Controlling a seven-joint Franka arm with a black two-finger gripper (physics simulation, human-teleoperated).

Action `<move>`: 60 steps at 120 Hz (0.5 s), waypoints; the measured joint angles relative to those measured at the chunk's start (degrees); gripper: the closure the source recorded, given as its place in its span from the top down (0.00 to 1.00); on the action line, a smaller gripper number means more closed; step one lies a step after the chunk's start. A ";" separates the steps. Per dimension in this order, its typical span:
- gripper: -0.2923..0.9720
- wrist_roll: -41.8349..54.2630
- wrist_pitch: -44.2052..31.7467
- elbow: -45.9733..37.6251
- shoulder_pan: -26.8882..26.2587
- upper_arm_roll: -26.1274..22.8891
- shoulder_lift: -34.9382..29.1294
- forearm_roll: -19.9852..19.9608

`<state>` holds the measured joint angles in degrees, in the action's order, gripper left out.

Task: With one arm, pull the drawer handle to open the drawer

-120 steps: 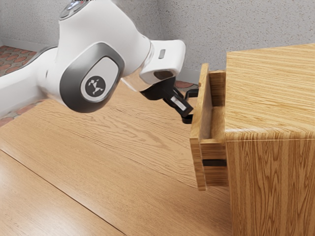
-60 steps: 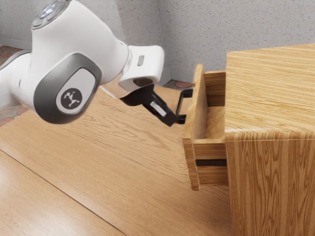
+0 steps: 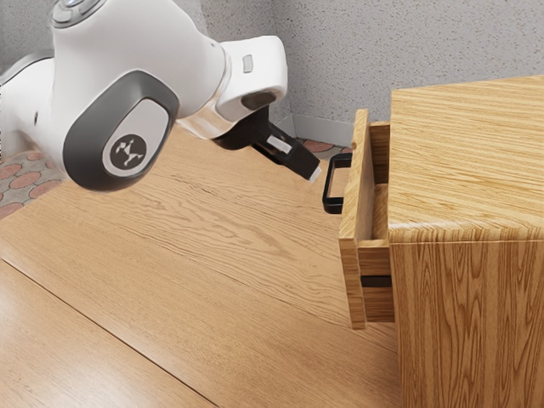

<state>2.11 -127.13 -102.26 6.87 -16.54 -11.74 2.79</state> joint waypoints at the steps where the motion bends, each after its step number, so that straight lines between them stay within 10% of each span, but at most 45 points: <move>1: 0.65 -0.19 -0.02 0.12 0.01 -0.07 0.13 0.02; 60: 0.64 -7.72 -3.40 0.22 0.10 -0.52 3.83 0.30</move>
<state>-5.62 -130.53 -102.04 6.97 -17.05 -7.91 3.09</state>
